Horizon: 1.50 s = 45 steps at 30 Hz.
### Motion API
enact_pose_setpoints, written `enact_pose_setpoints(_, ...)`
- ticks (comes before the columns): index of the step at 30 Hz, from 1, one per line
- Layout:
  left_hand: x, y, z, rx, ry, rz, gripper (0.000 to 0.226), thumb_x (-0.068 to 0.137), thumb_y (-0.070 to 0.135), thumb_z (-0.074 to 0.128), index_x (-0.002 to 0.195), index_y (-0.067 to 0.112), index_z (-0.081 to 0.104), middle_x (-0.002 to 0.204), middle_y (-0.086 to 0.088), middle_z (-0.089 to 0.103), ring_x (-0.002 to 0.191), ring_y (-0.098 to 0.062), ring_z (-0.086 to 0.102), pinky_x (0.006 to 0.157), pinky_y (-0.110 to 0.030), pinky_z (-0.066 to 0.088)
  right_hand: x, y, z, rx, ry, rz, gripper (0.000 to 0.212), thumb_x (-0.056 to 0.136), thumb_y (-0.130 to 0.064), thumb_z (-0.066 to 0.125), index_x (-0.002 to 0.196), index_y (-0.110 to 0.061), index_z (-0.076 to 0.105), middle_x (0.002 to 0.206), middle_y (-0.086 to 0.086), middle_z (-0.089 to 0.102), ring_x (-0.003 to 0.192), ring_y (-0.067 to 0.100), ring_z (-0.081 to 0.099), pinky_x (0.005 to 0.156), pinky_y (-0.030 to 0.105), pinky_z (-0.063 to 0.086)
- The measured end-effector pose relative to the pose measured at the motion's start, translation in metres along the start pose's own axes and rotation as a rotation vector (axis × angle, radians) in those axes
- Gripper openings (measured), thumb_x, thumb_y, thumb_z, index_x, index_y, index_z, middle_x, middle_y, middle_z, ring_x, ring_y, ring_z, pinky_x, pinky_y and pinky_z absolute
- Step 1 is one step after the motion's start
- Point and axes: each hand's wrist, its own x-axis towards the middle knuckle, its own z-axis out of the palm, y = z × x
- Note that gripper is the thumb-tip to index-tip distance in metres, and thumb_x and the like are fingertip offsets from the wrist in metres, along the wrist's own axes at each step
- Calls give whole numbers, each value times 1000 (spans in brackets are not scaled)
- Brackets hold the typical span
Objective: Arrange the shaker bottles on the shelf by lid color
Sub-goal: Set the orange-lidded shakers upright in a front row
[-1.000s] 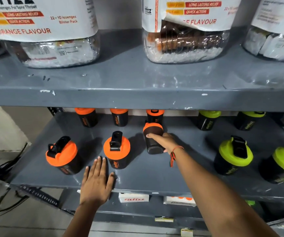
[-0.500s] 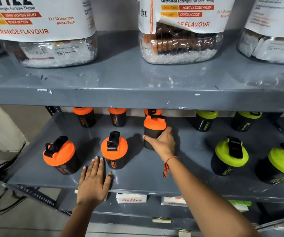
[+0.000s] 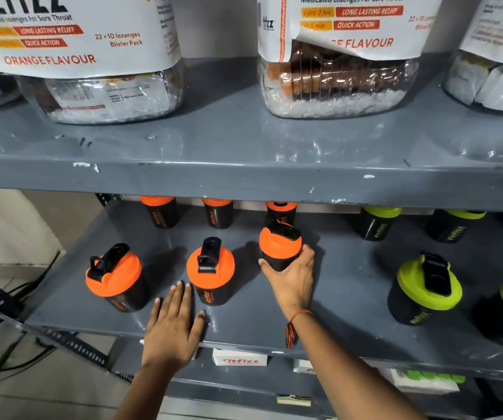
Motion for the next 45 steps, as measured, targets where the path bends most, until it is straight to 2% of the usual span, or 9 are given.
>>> enact_pose_setpoints(10, 0, 1, -1, -12, 8, -2, 76, 92, 59, 8, 148, 9, 22, 155, -10, 22, 144, -19, 11, 116, -44, 8, 2, 1, 9, 99, 22, -32, 112, 52, -45, 95, 136, 0, 35, 129, 19, 47, 122, 36, 48, 101, 46, 45)
enact_pose_setpoints(17, 0, 1, 0, -7, -1, -8, 76, 92, 60, 7, 149, 10, 18, 156, -8, 17, 144, -17, 6, 117, -44, 7, 17, 9, 8, 179, -59, 12, 95, 57, -33, 93, 129, -4, 38, 126, 15, 54, 118, 34, 54, 100, 44, 48)
enact_pose_setpoints(20, 0, 0, 1, -11, -1, -11, 76, 92, 59, 9, 148, 10, 20, 156, -8, 20, 144, -19, 9, 117, -45, 8, 20, 15, -2, 288, -173, 49, 77, 57, -36, 90, 116, -20, 44, 117, 6, 63, 108, 26, 64, 93, 42, 55)
enact_pose_setpoints(23, 0, -1, 0, -12, -5, -10, 76, 92, 59, 10, 148, 10, 23, 155, -10, 23, 144, -20, 12, 116, -46, 10, 14, 19, -19, 475, -383, 130, 55, 69, -20, 86, 114, -26, 54, 112, -1, 71, 105, 20, 69, 87, 32, 55)
enact_pose_setpoints(28, 1, -2, 0, -8, -19, -11, 79, 90, 61, 6, 148, 9, 20, 155, -9, 20, 144, -20, 10, 117, -46, 8, -3, 24, -53, 773, -683, 272, 54, 74, -15, 74, 125, -20, 60, 119, 1, 73, 113, 18, 67, 94, 32, 52)
enact_pose_setpoints(31, 1, -1, -1, -10, -34, -9, 81, 89, 62, 3, 149, 9, 17, 156, -8, 18, 144, -19, 8, 117, -46, 6, -14, 21, -73, 907, -804, 367, 65, 63, -16, 82, 124, -15, 61, 115, 7, 74, 106, 21, 70, 93, 40, 56)
enact_pose_setpoints(33, 0, -1, -1, -19, -33, -11, 83, 89, 64, 1, 149, 9, 17, 156, -8, 17, 144, -19, 8, 117, -46, 7, -23, 18, -84, 980, -862, 409, 89, 49, -21, 92, 130, -7, 57, 117, 13, 72, 105, 25, 70, 95, 46, 56)
enact_pose_setpoints(35, 0, -1, -2, -20, -41, -11, 85, 87, 65, -1, 149, 9, 17, 156, -8, 16, 144, -19, 8, 117, -46, 6, -32, 13, -97, 1059, -897, 433, 99, 43, -24, 98, 130, -3, 56, 116, 16, 71, 103, 27, 71, 88, 46, 59)
enact_pose_setpoints(45, 1, 1, -5, -18, -68, -22, 81, 86, 61, 4, 149, 11, 11, 158, -7, 12, 145, -18, 4, 117, -43, 2, -46, 3, -138, 1093, -992, 338, 69, 39, -26, 100, 102, -13, 77, 99, 12, 77, 90, 23, 75, 76, 39, 61)
